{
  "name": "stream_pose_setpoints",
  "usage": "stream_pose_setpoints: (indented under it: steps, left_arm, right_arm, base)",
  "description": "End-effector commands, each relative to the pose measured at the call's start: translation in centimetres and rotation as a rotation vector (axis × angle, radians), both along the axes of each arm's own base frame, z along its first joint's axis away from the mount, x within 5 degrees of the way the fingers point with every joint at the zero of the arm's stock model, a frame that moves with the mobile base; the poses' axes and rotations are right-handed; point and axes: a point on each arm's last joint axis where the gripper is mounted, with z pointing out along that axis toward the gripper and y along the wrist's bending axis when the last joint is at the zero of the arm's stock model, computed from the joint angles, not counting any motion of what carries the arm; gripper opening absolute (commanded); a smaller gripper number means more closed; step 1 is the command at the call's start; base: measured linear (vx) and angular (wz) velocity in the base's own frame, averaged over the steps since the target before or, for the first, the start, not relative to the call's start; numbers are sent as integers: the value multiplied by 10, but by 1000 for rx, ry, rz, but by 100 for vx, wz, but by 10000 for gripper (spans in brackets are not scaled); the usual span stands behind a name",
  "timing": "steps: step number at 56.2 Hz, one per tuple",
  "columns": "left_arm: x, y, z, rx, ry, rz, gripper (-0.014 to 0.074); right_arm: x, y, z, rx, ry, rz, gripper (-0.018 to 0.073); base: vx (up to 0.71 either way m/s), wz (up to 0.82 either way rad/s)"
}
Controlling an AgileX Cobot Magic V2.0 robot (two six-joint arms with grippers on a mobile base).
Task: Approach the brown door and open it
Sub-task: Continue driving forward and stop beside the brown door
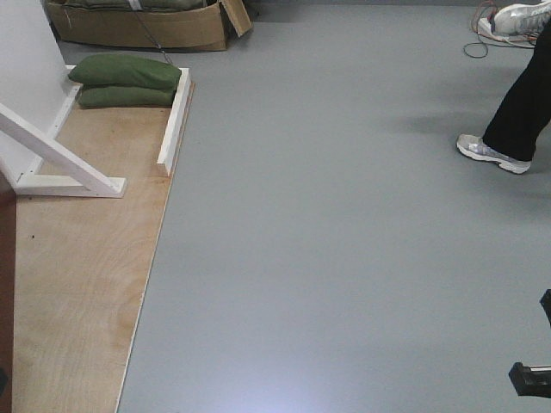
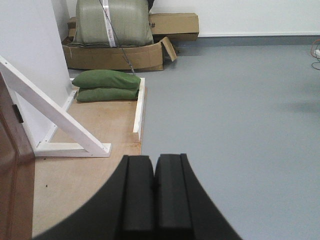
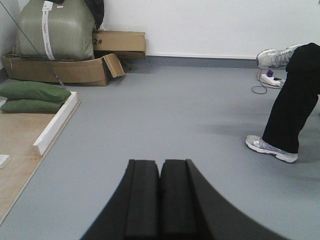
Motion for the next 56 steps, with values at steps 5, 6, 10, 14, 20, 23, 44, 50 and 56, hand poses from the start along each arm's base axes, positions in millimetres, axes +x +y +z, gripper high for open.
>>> stream_pose_setpoints:
  steps: [5, 6, 10, 14, 20, 23, 44, 50, 56]
  left_arm:
    - [1, 0, 13, -7, -99, 6, -3]
    - [1, 0, 13, -7, -99, 6, -3]
    - [1, 0, 13, -7, -99, 6, -3]
    - [1, 0, 13, -7, -99, 6, -3]
    - [1, 0, 13, -7, -99, 6, -3]
    - [1, 0, 13, -7, -99, 6, -3]
    - [-5, -1, 54, -265, -218, 26, -3]
    - [-11, 0, 88, -228, -312, 25, -3]
    - [-14, 1, 123, -197, -383, 22, -3]
  right_arm:
    - [1, 0, 7, -10, -91, -3, 0]
    - [1, 0, 7, -10, -91, -3, 0]
    - [1, 0, 7, -10, -91, -3, 0]
    - [1, 0, 7, -10, -91, -3, 0]
    - [1, 0, 7, -10, -91, -3, 0]
    - [1, 0, 7, -10, -91, -3, 0]
    - [1, 0, 7, -10, -91, -3, 0]
    - [1, 0, 7, -10, -91, -3, 0]
    - [1, 0, 7, -10, -91, -3, 0]
  base:
    - [4, -2]
    - [3, -1]
    - [2, -1]
    - [1, -1]
    - [0, 0]
    - [0, 0]
    - [0, 0]
    - [0, 0]
    - [0, 0]
